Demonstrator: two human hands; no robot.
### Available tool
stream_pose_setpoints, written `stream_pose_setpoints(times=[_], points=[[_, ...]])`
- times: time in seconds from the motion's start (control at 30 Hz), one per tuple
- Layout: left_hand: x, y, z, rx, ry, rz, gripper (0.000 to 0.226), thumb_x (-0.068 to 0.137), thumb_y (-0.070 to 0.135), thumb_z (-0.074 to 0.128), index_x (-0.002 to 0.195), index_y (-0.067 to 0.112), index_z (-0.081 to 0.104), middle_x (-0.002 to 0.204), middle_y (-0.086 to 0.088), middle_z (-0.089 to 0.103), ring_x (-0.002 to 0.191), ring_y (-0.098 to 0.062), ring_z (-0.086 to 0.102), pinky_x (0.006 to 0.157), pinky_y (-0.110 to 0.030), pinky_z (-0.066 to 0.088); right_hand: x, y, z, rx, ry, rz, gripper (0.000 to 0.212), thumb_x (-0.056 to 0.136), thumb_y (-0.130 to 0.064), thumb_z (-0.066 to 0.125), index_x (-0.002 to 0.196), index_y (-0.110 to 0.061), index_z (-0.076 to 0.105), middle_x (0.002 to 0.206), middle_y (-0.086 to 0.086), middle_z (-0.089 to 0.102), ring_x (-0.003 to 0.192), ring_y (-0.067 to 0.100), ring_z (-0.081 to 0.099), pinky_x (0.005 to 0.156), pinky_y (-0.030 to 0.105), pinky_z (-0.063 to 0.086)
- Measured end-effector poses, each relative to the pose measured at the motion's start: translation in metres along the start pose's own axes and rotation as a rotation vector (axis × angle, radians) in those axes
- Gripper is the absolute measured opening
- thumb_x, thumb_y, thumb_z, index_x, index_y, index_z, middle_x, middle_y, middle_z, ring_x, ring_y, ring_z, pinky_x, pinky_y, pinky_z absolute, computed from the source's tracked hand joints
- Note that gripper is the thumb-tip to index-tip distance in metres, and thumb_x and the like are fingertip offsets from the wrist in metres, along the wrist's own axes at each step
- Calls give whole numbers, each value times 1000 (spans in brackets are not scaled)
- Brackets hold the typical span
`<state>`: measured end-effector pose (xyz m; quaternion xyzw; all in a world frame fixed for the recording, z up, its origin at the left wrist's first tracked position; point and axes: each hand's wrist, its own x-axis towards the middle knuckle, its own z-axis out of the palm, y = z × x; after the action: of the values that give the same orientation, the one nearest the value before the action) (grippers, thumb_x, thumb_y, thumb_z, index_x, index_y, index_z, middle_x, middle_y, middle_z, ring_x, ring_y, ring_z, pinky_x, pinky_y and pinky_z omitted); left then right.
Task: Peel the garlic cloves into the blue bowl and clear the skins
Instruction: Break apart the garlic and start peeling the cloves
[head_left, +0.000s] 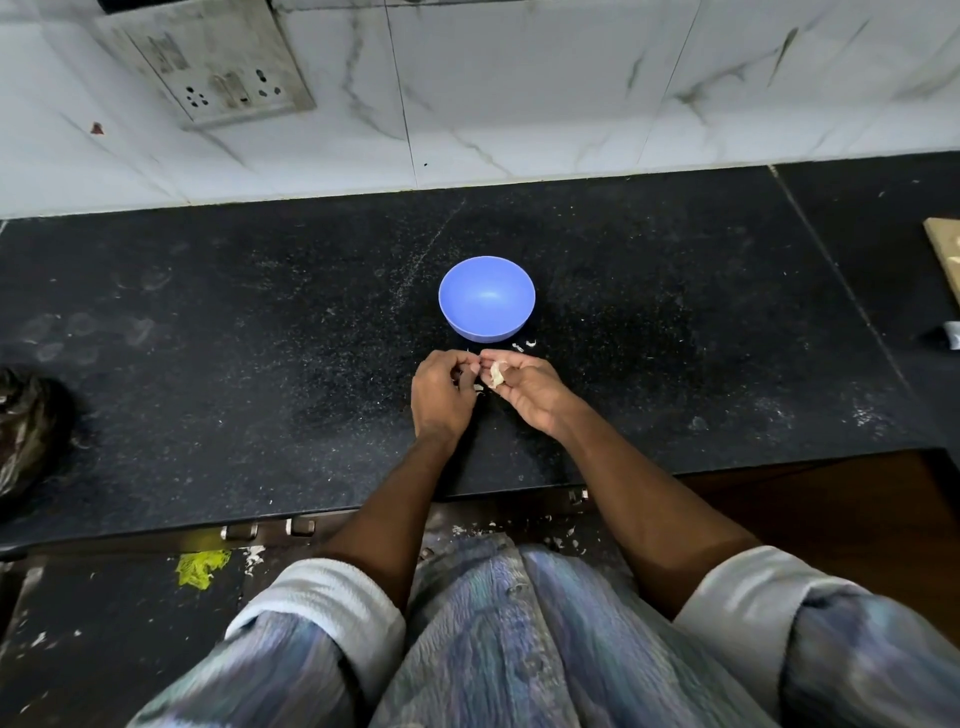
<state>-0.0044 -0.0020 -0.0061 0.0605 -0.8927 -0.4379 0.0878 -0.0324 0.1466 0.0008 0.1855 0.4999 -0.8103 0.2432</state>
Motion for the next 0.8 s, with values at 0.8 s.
stream_pose_setpoints(times=[0.8], points=[[7, 7, 10, -396, -100, -304, 13, 82, 9, 89, 95, 10, 85, 77, -2, 80, 58, 0, 67, 65, -23, 56, -2, -3, -9, -326, 110, -129, 24, 91, 12, 64, 111, 3, 74, 105, 20, 77, 93, 24, 73, 92, 32, 59]])
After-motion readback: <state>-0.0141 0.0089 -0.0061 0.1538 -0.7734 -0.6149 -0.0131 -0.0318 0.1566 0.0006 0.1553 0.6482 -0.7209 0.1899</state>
